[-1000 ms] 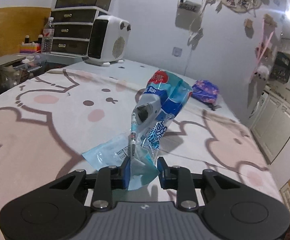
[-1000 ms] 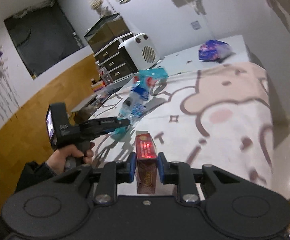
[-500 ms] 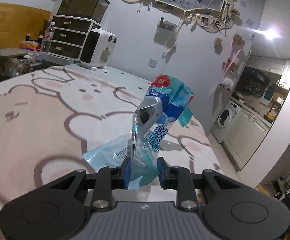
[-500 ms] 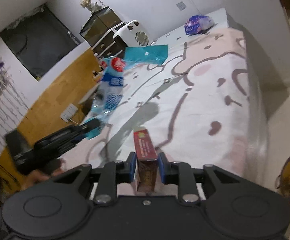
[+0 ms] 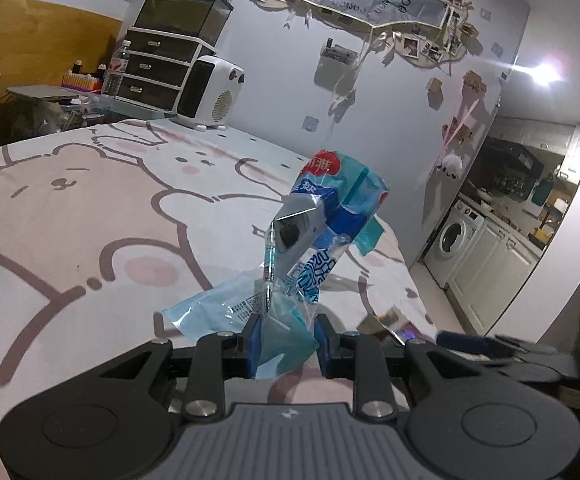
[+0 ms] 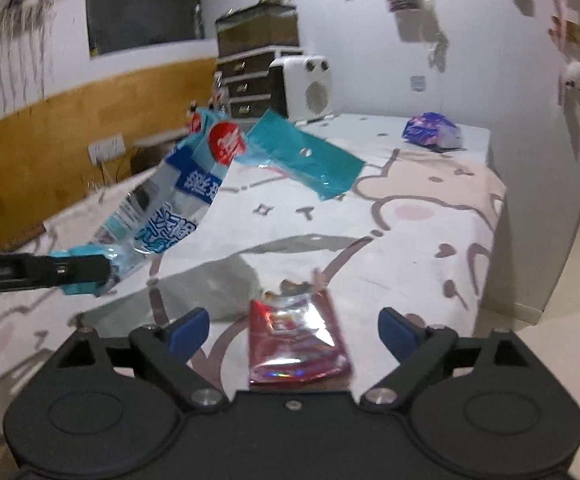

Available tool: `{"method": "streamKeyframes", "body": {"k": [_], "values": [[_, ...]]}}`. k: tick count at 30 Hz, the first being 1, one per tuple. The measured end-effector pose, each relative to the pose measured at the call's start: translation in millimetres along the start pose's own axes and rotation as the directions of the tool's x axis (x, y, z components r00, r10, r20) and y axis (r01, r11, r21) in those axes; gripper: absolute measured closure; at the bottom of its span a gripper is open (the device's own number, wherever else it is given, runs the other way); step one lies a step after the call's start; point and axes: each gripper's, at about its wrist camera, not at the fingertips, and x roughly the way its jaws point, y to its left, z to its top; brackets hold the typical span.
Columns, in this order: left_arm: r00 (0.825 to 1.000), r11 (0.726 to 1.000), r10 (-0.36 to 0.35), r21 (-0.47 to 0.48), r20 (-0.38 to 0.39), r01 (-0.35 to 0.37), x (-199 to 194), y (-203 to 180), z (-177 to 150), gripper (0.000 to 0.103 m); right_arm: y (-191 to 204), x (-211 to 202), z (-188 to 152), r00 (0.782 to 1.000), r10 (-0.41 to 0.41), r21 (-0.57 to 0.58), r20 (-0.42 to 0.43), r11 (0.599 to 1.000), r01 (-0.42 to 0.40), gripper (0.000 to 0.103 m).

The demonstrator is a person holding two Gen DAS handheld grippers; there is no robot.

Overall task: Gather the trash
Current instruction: 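Lift the wrapper with the left tool while the right tool lifts the red box, then carry the wrapper and red box with both tools over the yellow wastebasket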

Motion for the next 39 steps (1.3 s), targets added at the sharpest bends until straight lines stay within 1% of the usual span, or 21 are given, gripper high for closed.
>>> {"method": "streamKeyframes", "body": {"k": [1,2,3,4,5,8,12,20,26,31,36,39], "values": [[1.0,1.0,0.0,0.004,-0.001,0.0,-1,-2,-1,0.074,2,4,0,1.0,-0.016,-0.017,-0.009,1.0,0.015,0.012],[1.0,1.0,0.001,0.008,-0.001,-0.001,-3,-4,-2,0.074,4,8,-1,0.999,-0.034,-0.037,-0.019,0.999,0.034,0.018],[1.0,1.0,0.003,0.011,0.001,-0.003,-5,-6,-3,0.074,7,9,-2,0.999,-0.047,-0.047,-0.023,0.998,0.046,0.033],[1.0,1.0,0.006,0.013,0.006,-0.006,-7,-8,-4,0.074,7,9,-4,0.998,-0.052,-0.046,-0.025,0.998,0.051,0.043],[1.0,1.0,0.006,0.012,0.011,-0.006,-9,-11,-4,0.074,6,8,-4,0.998,-0.047,-0.035,-0.029,0.998,0.046,0.048],[1.0,1.0,-0.006,0.012,0.02,0.006,-14,-21,-7,0.074,4,-4,-8,0.999,-0.034,-0.019,-0.006,0.999,0.033,0.05],[0.999,0.999,-0.037,0.032,0.023,0.036,-17,-41,-14,0.074,-4,-28,-14,0.999,-0.046,0.015,0.024,0.999,0.046,0.05],[0.995,0.992,-0.104,0.071,-0.001,0.104,-14,-89,-37,0.074,-41,-87,-41,0.989,-0.128,0.106,0.068,0.987,0.12,0.05],[0.986,0.982,-0.159,0.098,-0.043,0.162,-4,-132,-56,0.074,-74,-132,-69,0.973,-0.216,0.164,0.086,0.966,0.2,0.05],[0.974,0.97,-0.209,0.108,-0.092,0.219,10,-171,-75,0.074,-104,-164,-93,0.954,-0.289,0.219,0.084,0.939,0.265,0.05],[0.952,0.95,-0.265,0.13,-0.153,0.285,26,-215,-100,0.074,-138,-187,-122,0.932,-0.355,0.291,0.068,0.901,0.322,0.05],[0.942,0.943,-0.275,0.136,-0.193,0.303,42,-237,-120,0.074,-156,-195,-141,0.919,-0.392,0.326,0.045,0.875,0.358,0.05]]}}
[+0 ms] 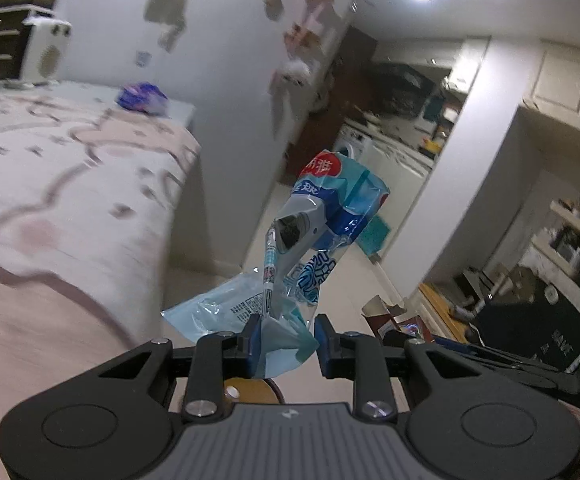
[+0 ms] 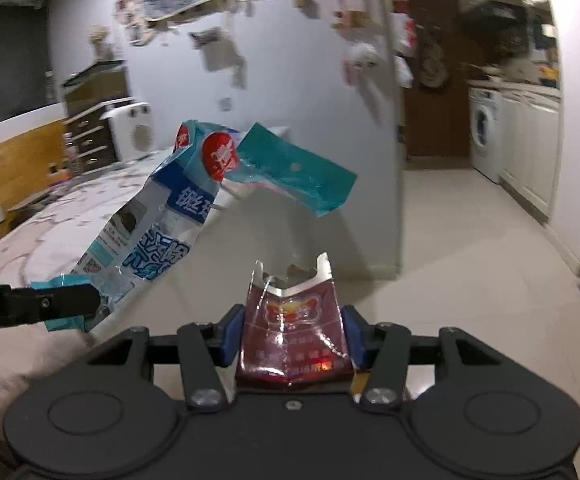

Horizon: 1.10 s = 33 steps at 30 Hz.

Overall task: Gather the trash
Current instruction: 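Carry the wrapper and red box with both tools over the yellow wastebasket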

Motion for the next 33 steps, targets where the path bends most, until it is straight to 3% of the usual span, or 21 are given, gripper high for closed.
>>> {"method": "streamKeyframes", "body": {"k": [7,15,18,22,27,33], "values": [[0.987,0.999,0.0,-0.035,-0.161,-0.006,77,-18,-40,0.074,-55,16,-33,0.993,-0.109,0.093,-0.055,0.989,0.114,0.05],[0.927,0.98,0.102,-0.121,-0.362,-0.156,191,16,-82,0.074,-107,72,-69,0.976,-0.154,0.204,-0.155,0.962,0.184,0.05],[0.899,0.973,0.131,-0.121,-0.418,-0.197,239,32,-89,0.074,-118,101,-80,0.971,-0.151,0.232,-0.184,0.954,0.192,0.05],[0.863,0.982,0.176,0.019,-0.473,-0.19,312,38,-99,0.074,-129,135,-93,0.969,-0.133,0.281,-0.208,0.941,0.189,0.05],[0.794,0.989,0.151,0.094,-0.589,-0.118,399,54,-136,0.074,-145,172,-108,0.963,-0.121,0.326,-0.239,0.925,0.197,0.05],[0.722,0.988,0.115,0.155,-0.683,-0.011,466,81,-177,0.074,-159,218,-131,0.962,-0.091,0.393,-0.256,0.9,0.189,0.05]]}}
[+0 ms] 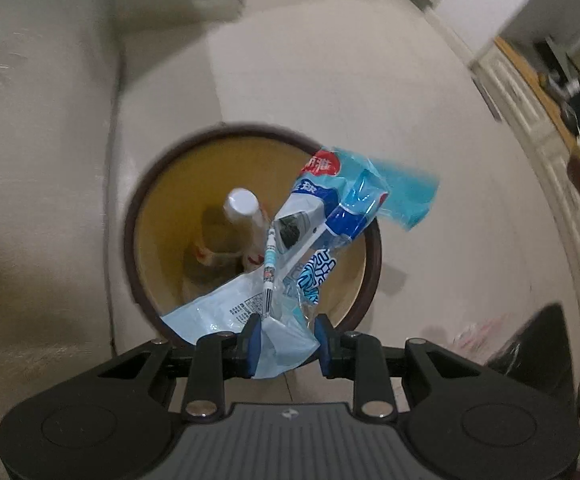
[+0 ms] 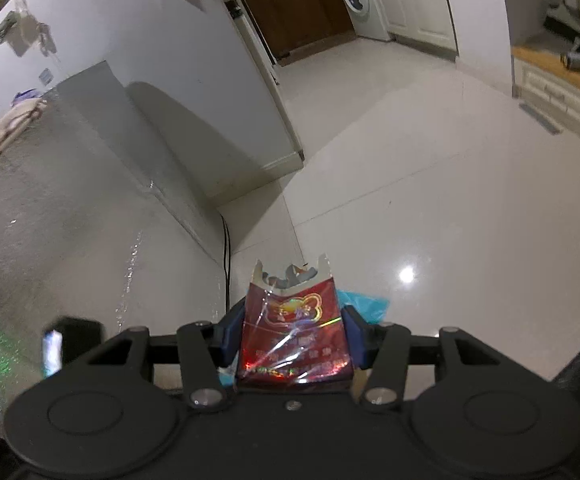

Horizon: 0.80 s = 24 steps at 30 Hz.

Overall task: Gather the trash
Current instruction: 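Carry the wrapper and red box with both tools over the yellow wastebasket, then open the left tool to drop the wrapper while the right tool releases the box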

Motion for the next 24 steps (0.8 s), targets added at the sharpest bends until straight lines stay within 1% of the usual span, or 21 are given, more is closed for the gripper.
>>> {"method": "streamKeyframes", "body": {"k": [2,6,10,12,14,15,17,18,19,20,22,23,24], "values": [[0.999,0.999,-0.005,0.042,-0.048,0.007,23,1,3,0.074,-2,15,-3,1.0,0.005,0.021,-0.029,1.0,-0.004,0.05],[0.994,0.996,0.039,0.083,-0.103,-0.03,55,8,13,0.074,-4,31,-7,0.998,0.011,0.036,-0.064,0.999,-0.009,0.05],[0.989,0.992,0.075,0.11,-0.126,-0.061,69,16,20,0.074,-4,41,-10,0.995,0.008,0.029,-0.099,1.0,-0.005,0.05],[0.987,0.99,0.098,0.112,-0.131,-0.083,68,17,14,0.074,-5,46,-10,0.993,0.007,0.033,-0.117,0.999,-0.003,0.05],[0.979,0.988,0.139,0.094,-0.146,-0.126,70,19,14,0.074,-4,47,-11,0.993,0.008,0.031,-0.122,1.0,-0.005,0.05],[0.973,0.986,0.164,0.069,-0.16,-0.155,70,22,15,0.074,-3,46,-12,0.992,0.007,0.027,-0.126,1.0,-0.004,0.05],[0.969,0.985,0.17,0.005,-0.179,-0.172,69,31,16,0.074,-3,48,-12,0.991,0.004,0.024,-0.132,1.0,-0.001,0.05],[0.967,0.984,0.17,-0.013,-0.188,-0.175,69,32,18,0.074,-3,48,-12,0.991,0.002,0.024,-0.133,1.0,0.001,0.05],[0.965,0.984,0.174,-0.009,-0.195,-0.179,66,30,20,0.074,-4,49,-12,0.991,0.001,0.026,-0.134,1.0,0.003,0.05],[0.961,0.982,0.189,0.025,-0.201,-0.188,66,26,23,0.074,-4,50,-11,0.991,0.0,0.028,-0.134,1.0,0.004,0.05],[0.948,0.969,0.238,0.112,-0.21,-0.218,73,17,27,0.074,-5,49,-11,0.991,-0.001,0.034,-0.133,0.999,0.005,0.05],[0.944,0.963,0.249,0.155,-0.216,-0.219,80,12,28,0.074,-6,49,-11,0.991,0.001,0.038,-0.132,0.999,0.004,0.05],[0.946,0.963,0.241,0.174,-0.217,-0.206,86,11,30,0.074,-5,51,-10,0.991,0.003,0.045,-0.133,0.999,0.003,0.05]]}}
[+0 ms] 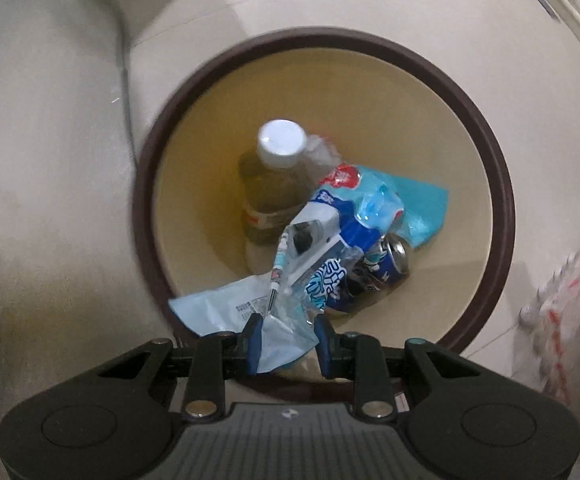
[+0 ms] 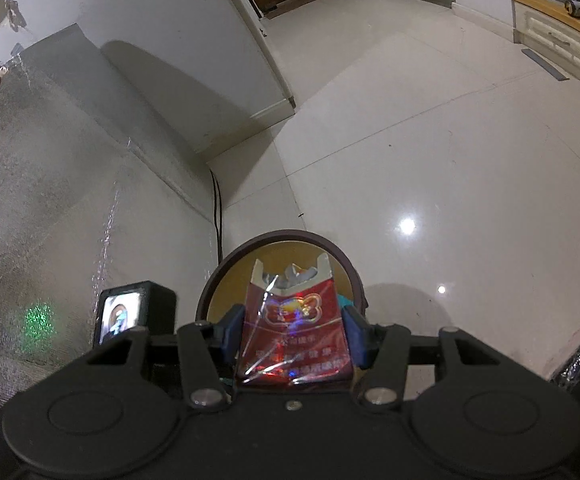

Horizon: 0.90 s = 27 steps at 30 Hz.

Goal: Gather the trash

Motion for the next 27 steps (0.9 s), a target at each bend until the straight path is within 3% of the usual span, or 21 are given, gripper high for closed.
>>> {"method": "streamKeyframes", "body": {"k": [2,7,10,11,13,15,16,17,27], "values": [[1.0,0.999,-0.022,0.03,0.021,0.022,13,-4,5,0.074,-1,3,0,1.0,0.002,0.003,-0.003,1.0,-0.002,0.05],[0.997,0.993,0.057,0.096,0.057,-0.063,34,-6,5,0.074,-4,25,4,0.999,0.005,0.013,-0.043,1.0,-0.005,0.05],[0.996,0.995,0.022,0.1,0.085,-0.03,36,1,-1,0.071,-8,45,8,0.997,0.037,0.079,-0.074,0.996,-0.031,0.05],[0.995,0.997,0.009,0.08,0.098,-0.016,33,6,-3,0.066,-9,52,9,0.996,0.044,0.094,-0.081,0.995,-0.036,0.05],[0.992,0.999,-0.002,0.039,0.124,-0.003,28,12,-7,0.025,-8,66,12,0.993,0.064,0.119,-0.095,0.992,-0.053,0.048],[0.984,1.0,-0.027,0.019,0.179,0.024,13,14,-12,0.013,-5,79,14,0.991,0.081,0.126,-0.105,0.99,-0.068,0.034],[0.982,1.0,-0.024,0.008,0.185,0.022,8,14,-14,0.012,-3,83,14,0.992,0.08,0.121,-0.101,0.99,-0.068,0.02],[0.981,1.0,-0.019,-0.001,0.191,0.02,2,14,-16,0.012,-1,85,14,0.993,0.078,0.107,-0.092,0.992,-0.068,0.018],[0.962,0.993,-0.045,-0.094,0.268,0.072,-61,18,-43,0.0,-11,80,17,0.996,0.032,0.1,-0.085,0.995,-0.024,0.018]]}}
